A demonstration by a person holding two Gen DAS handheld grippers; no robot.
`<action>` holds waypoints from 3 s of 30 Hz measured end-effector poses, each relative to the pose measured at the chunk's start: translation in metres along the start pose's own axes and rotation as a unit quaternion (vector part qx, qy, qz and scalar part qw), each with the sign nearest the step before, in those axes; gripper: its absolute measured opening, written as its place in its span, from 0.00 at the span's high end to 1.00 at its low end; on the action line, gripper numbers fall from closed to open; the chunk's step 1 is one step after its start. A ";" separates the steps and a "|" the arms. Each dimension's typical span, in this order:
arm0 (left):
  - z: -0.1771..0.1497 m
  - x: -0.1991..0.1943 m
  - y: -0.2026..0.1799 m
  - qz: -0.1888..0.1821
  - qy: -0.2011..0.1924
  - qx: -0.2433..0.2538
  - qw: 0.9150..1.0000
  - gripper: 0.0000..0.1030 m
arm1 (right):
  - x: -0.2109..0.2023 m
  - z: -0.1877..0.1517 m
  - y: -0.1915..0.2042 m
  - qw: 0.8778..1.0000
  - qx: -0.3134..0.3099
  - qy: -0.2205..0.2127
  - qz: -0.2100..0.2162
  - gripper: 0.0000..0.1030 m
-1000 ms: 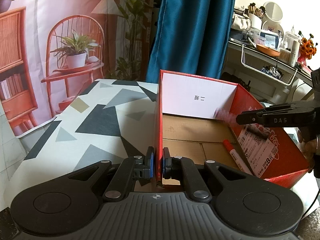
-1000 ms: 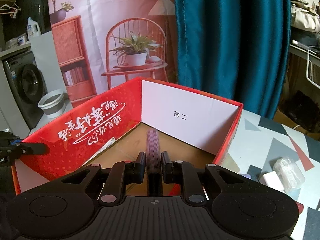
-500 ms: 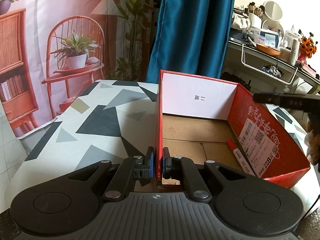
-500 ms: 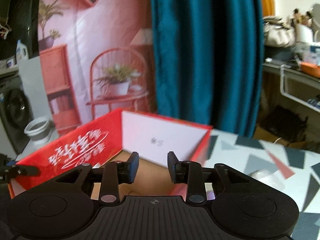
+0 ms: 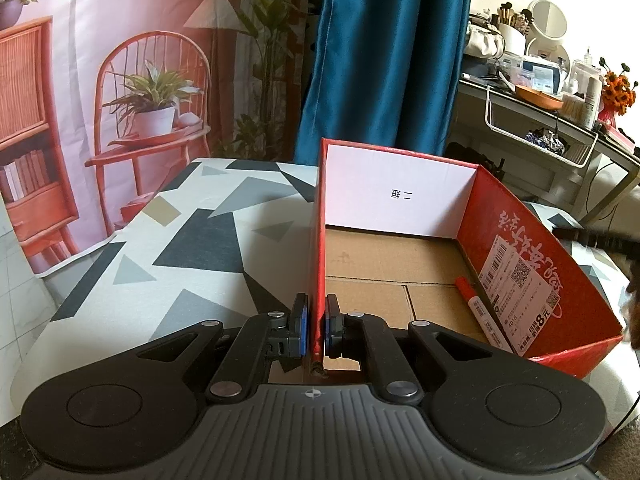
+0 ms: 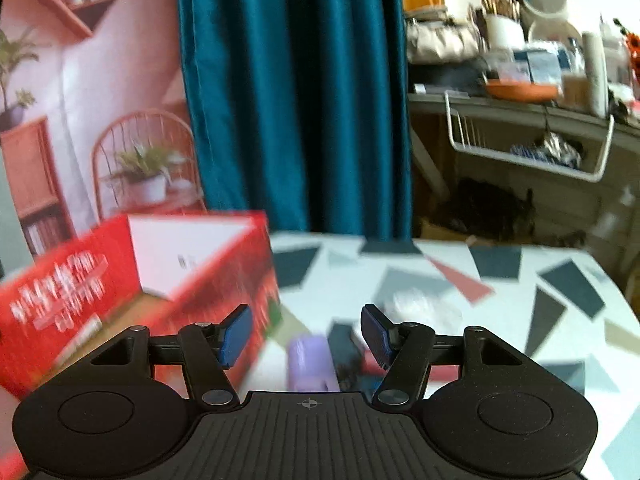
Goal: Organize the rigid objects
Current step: 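Return the right gripper to the lavender stick and grasp it, then lift the lavender stick into the red box and open the right gripper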
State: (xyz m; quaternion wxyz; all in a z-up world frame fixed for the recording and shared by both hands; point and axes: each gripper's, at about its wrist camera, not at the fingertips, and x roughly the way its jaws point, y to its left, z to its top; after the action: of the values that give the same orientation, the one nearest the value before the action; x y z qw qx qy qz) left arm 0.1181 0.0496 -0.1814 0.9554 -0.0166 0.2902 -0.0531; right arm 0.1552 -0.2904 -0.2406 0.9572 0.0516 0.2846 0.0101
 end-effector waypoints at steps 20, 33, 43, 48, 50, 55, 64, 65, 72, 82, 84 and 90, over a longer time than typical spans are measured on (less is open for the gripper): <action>0.000 0.000 0.000 0.002 0.001 -0.002 1.000 0.91 | 0.064 -0.040 0.012 0.995 -0.031 0.086 -0.027 0.53; -0.001 0.001 0.001 0.000 0.001 -0.006 1.000 0.91 | 0.036 -0.057 -0.001 0.995 0.021 0.101 -0.014 0.63; -0.001 0.002 0.000 0.000 0.001 -0.009 1.000 0.91 | 0.003 -0.071 -0.005 0.989 0.059 0.129 -0.030 0.63; -0.001 0.002 0.001 -0.001 0.001 -0.010 1.000 0.91 | 0.001 -0.073 0.006 0.987 0.061 0.148 -0.006 0.61; -0.001 0.002 0.000 -0.001 0.001 -0.011 1.000 0.91 | 0.001 -0.073 0.015 0.986 0.059 0.152 0.011 0.61; -0.001 0.002 0.001 -0.001 0.001 -0.010 1.000 0.91 | -0.003 -0.073 0.032 0.988 0.036 0.140 0.047 0.61; -0.001 0.002 0.001 -0.001 0.002 -0.011 1.000 0.91 | 0.007 -0.064 0.033 0.990 -0.084 0.112 -0.003 0.02; -0.001 0.002 0.002 -0.001 0.002 -0.012 1.000 0.91 | 0.010 -0.063 0.030 0.990 -0.088 0.114 0.008 0.02; -0.001 0.003 0.002 -0.001 0.003 -0.013 1.000 0.91 | 0.034 -0.056 0.024 0.979 -0.165 0.118 0.012 0.00; -0.001 0.004 0.005 -0.006 0.004 -0.018 1.000 0.90 | 0.049 -0.059 0.015 0.983 -0.081 0.157 0.043 0.12; -0.001 0.003 0.005 -0.006 0.004 -0.018 1.000 0.91 | 0.046 -0.060 0.018 0.985 -0.069 0.154 0.027 0.12; -0.002 0.003 0.004 -0.005 0.002 -0.015 1.000 0.91 | 0.040 -0.067 0.027 0.991 -0.045 0.128 -0.012 0.13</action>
State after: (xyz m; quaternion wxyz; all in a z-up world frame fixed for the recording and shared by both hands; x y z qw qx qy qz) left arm 0.1201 0.0537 -0.1846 0.9540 -0.0324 0.2932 -0.0536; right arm 0.1523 -0.2552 -0.3158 0.9141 0.0030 0.4050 0.0184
